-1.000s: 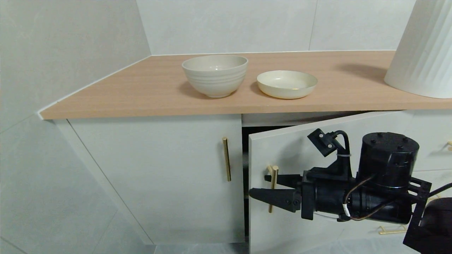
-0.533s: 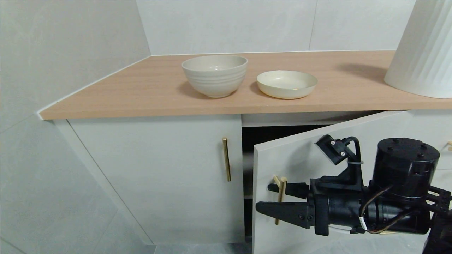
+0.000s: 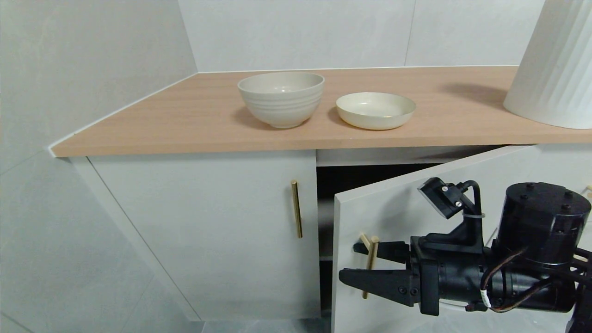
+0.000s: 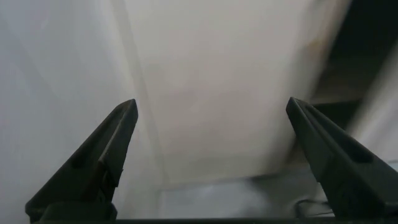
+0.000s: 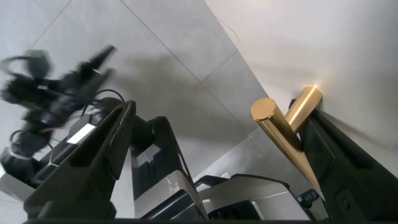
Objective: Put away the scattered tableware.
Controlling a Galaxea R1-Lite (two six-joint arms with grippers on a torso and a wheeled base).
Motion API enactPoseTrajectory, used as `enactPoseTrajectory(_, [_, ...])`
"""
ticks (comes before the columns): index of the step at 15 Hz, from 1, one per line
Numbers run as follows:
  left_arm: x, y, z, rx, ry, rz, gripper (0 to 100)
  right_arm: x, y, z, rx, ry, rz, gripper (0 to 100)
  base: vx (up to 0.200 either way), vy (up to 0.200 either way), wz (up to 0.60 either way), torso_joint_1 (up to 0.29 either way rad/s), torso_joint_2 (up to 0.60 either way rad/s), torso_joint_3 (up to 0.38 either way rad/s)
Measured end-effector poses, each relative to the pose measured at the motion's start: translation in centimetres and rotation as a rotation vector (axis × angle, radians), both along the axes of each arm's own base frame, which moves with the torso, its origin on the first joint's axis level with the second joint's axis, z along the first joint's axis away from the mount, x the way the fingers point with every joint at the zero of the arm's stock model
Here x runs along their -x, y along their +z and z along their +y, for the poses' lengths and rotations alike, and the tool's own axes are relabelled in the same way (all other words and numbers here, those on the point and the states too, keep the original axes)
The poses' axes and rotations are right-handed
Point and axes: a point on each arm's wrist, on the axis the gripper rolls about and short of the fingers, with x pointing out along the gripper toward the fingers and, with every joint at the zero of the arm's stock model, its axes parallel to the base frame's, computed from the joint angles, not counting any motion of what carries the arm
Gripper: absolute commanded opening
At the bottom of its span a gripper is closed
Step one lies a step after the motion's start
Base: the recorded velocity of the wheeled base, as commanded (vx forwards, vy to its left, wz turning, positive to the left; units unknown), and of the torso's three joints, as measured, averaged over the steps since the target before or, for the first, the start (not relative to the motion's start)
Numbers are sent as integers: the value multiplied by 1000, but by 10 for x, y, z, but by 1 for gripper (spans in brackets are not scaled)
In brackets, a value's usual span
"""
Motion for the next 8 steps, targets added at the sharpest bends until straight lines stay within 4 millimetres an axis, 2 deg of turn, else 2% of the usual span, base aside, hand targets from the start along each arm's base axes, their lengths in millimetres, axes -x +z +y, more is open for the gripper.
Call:
enactPoseTrajectory(1, [3, 8, -1, -3, -52, 0, 100, 1, 0, 0, 0, 2, 0, 100, 0, 0, 0, 0, 0, 0])
enactPoseTrajectory(4, [7, 52, -5, -18, -287, -7, 100, 2, 0, 1, 1, 6, -2, 100, 0, 0, 0, 0, 0, 0])
enactPoseTrajectory(6, [-5, 83, -7, -19, -427, 41, 100, 2, 0, 1, 0, 7, -3, 100, 0, 0, 0, 0, 0, 0])
enactPoseTrajectory(8, [-27, 106, -11, -7, -565, 118, 100, 3, 1, 1, -1, 8, -4, 100, 0, 0, 0, 0, 0, 0])
